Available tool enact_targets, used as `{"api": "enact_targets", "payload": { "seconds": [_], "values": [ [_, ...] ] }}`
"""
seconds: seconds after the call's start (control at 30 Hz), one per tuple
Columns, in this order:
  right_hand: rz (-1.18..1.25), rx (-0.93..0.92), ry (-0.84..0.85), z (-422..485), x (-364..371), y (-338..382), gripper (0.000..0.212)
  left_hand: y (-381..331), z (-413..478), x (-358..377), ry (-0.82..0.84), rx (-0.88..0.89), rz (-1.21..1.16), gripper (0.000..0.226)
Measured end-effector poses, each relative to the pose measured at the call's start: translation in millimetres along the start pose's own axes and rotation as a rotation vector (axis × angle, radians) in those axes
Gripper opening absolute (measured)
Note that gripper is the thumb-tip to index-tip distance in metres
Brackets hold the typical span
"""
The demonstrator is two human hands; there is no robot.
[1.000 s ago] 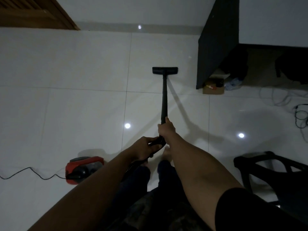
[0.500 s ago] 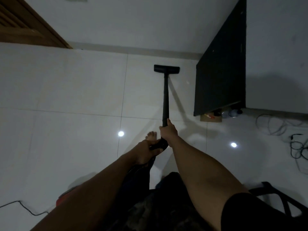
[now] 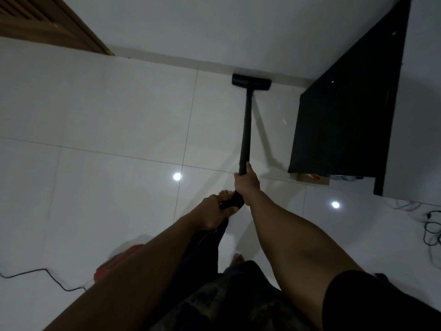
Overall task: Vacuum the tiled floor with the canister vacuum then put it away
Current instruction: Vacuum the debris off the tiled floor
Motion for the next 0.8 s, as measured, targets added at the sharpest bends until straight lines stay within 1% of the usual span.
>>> {"api": "enact_targets", "payload": {
  "seconds": [0.1,0.2,0.3,0.4,0.5,0.6,0.7,0.73,0.8],
  "values": [
    [0.016,-0.028,-0.048,-9,-2,-1,0.064,-6,-8,1,-0.036,0.039,-0.002,0.055],
    [0.032,-0.057,-0.064,-25,-5,-15,0.063,-3,-19,11,-0.026,0.053,0.021,0.053],
    [0.042,-0.050,-0.071,-50,-10,-42,0.062,4,-39,34,-0.021,0.052,0.067,0.057],
    [0.084,-0.041,-0.062,-88,-22,-75,0.061,8,-70,71,-0.035,0.077,0.076,0.050],
    [0.160,-0.045,-0.049,-134,-30,-123,0.054,18,-102,119,-0.035,0.081,0.084,0.051],
    [0.078,-0.101,-0.093,-155,-30,-188,0.061,33,-141,177,-0.048,0.097,0.099,0.057],
    [0.054,-0.126,-0.108,-179,-27,-249,0.063,65,-163,230,-0.054,0.112,0.167,0.072],
    [0.056,-0.127,-0.109,-185,-26,-267,0.063,75,-165,246,-0.039,0.110,0.193,0.073],
    [0.066,-0.123,-0.113,-209,-24,-305,0.064,79,-197,276,-0.028,0.122,0.211,0.063]
  ]
}}
Point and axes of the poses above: each hand's wrist, its own z-axis towards the middle knuckle, its own x-axis out of the palm, y = z × x, the point moved 2 cm from there along z, towards the middle knuckle, and after that the axes turned 5 degrees about z, right-handed, at the moved point
